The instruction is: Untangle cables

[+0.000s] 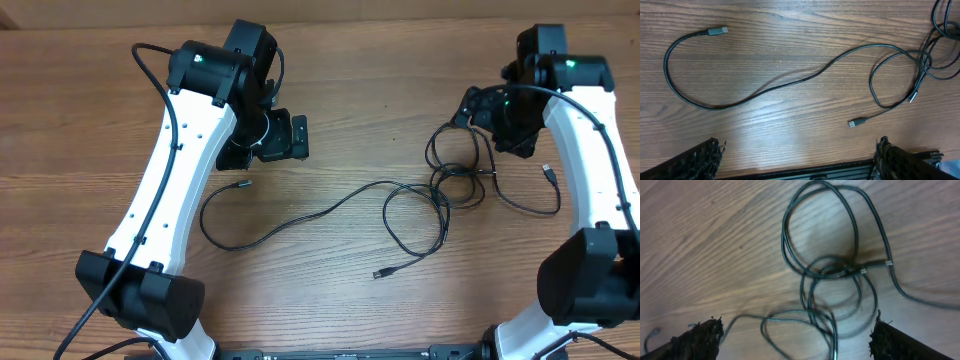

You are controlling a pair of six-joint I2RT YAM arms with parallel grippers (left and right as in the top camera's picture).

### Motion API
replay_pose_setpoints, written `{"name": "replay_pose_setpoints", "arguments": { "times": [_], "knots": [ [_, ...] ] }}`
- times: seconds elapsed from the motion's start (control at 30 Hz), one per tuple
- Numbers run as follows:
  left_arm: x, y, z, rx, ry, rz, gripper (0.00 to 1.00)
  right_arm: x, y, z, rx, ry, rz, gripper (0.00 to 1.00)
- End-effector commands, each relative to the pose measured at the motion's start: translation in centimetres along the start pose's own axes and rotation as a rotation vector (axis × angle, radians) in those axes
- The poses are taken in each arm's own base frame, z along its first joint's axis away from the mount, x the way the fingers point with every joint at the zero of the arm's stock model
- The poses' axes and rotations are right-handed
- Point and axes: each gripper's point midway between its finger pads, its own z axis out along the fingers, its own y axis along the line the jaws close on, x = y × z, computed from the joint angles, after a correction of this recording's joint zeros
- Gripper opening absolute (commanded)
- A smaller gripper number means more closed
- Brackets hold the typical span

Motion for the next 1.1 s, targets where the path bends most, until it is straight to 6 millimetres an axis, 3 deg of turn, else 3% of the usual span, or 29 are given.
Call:
{"name": "replay_pose_setpoints", "arguments": {
  "times": [0.0,0.37,0.9,1.07],
  "knots": [
    [-0.1,-0.3,-1.3,0.024,-0.037,0.02,1.0,0.7,0.6,1.8,-0.05,0.023,-0.051,0.96],
    [-0.1,-0.3,-1.3,0.024,-0.037,0.02,1.0,-0.1,3.0,8.0,-0.11,-0.117,-0.171,0.97],
    [-0.1,-0.3,-1.3,0.024,-0.037,0.02,0.99,1.5,0.9,14.0,-0.053,-0.066,-0.166,0.51],
    [-0.1,-0.3,-1.3,0.024,-0.037,0.02,1.0,1.8,0.4,15.5,-0.041,-0.039,-0.161,0.52]
  ]
}}
